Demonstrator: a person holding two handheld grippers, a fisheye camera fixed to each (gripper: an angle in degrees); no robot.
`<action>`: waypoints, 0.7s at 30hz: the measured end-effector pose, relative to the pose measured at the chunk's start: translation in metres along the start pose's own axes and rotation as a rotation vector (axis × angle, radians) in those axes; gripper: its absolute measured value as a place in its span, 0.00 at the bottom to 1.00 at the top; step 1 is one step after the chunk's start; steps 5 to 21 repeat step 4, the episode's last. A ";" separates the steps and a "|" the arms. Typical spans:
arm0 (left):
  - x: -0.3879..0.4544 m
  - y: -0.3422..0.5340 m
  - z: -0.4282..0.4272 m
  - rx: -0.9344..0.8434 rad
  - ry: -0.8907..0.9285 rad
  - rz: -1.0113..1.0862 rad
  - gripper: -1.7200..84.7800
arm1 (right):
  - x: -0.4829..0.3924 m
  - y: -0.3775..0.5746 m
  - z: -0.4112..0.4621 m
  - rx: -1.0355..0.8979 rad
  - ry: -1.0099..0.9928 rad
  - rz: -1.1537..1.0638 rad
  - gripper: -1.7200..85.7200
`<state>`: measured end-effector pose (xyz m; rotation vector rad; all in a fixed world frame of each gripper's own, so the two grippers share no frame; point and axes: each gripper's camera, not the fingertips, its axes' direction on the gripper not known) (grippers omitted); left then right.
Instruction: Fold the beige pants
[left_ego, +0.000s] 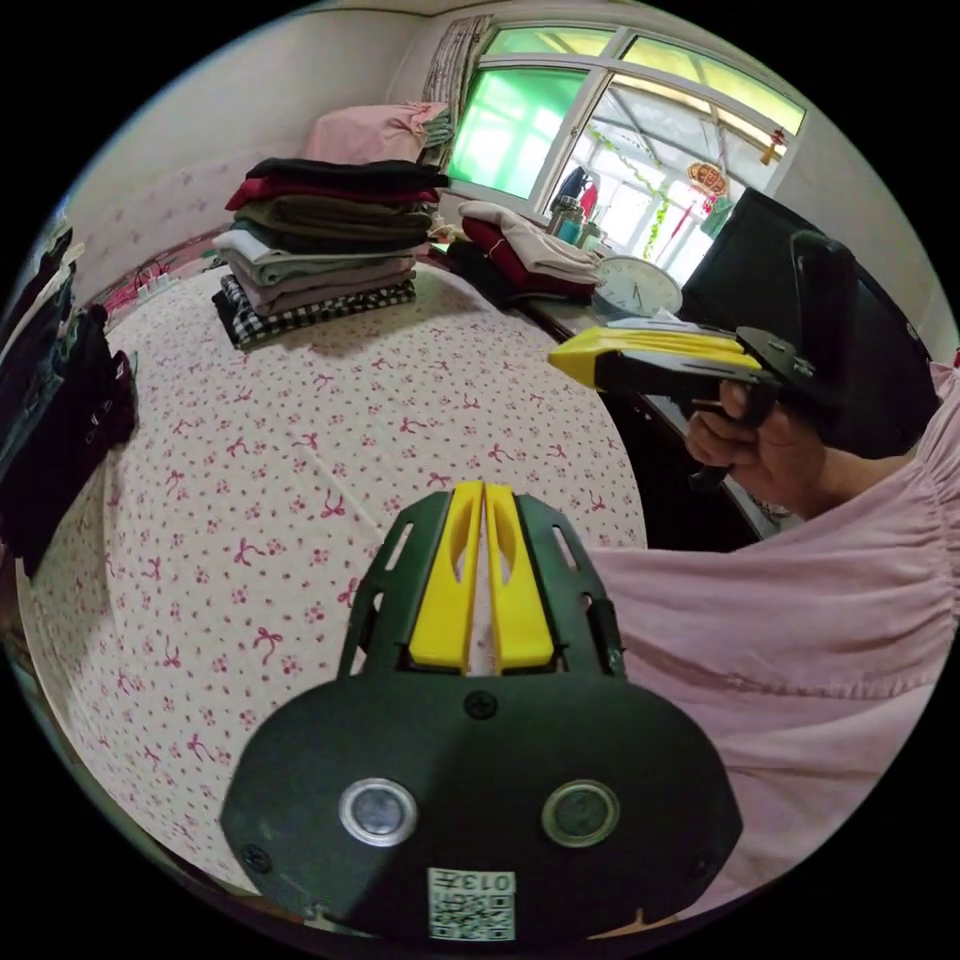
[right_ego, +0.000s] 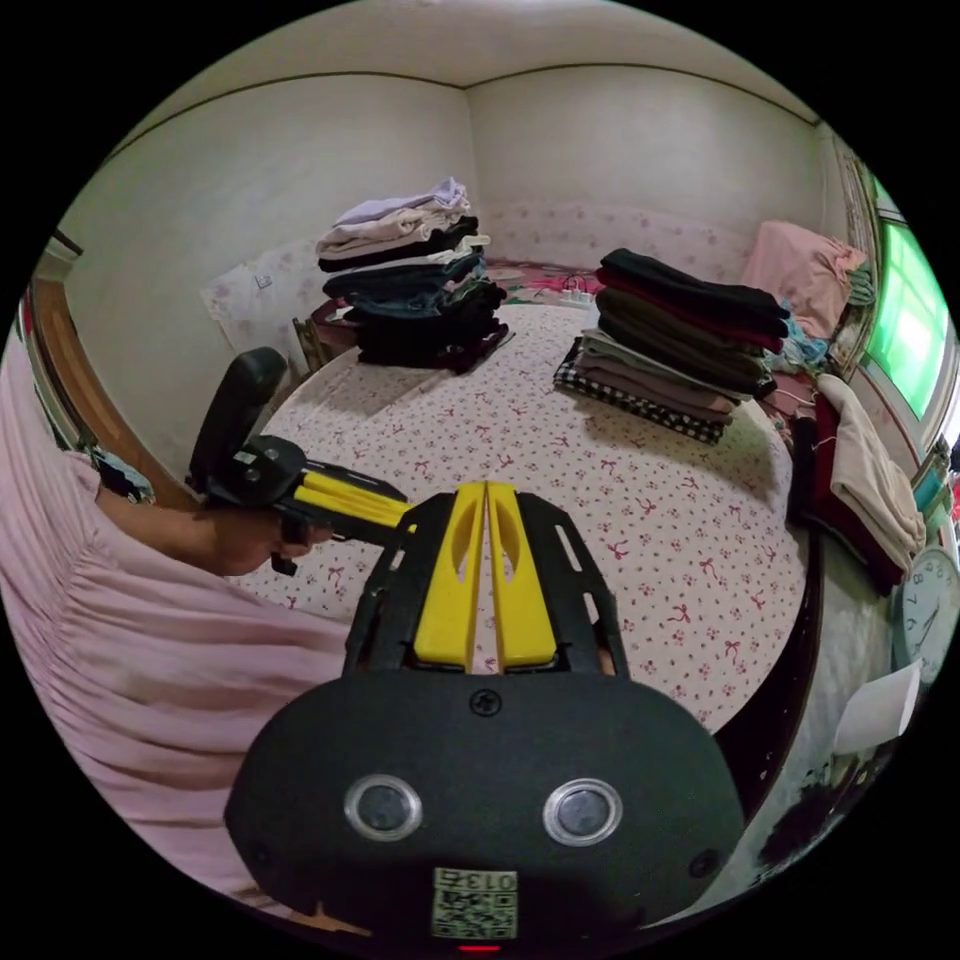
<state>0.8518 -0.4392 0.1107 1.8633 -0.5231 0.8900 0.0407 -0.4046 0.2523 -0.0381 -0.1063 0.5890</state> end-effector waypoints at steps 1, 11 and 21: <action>-0.005 -0.006 -0.005 0.014 -0.006 0.002 0.02 | 0.001 0.000 -0.001 -0.001 0.010 0.005 0.02; -0.016 -0.019 -0.010 0.038 -0.012 -0.010 0.02 | 0.015 0.000 -0.006 -0.018 0.077 0.039 0.02; -0.016 -0.019 -0.010 0.038 -0.012 -0.010 0.02 | 0.015 0.000 -0.006 -0.018 0.077 0.039 0.02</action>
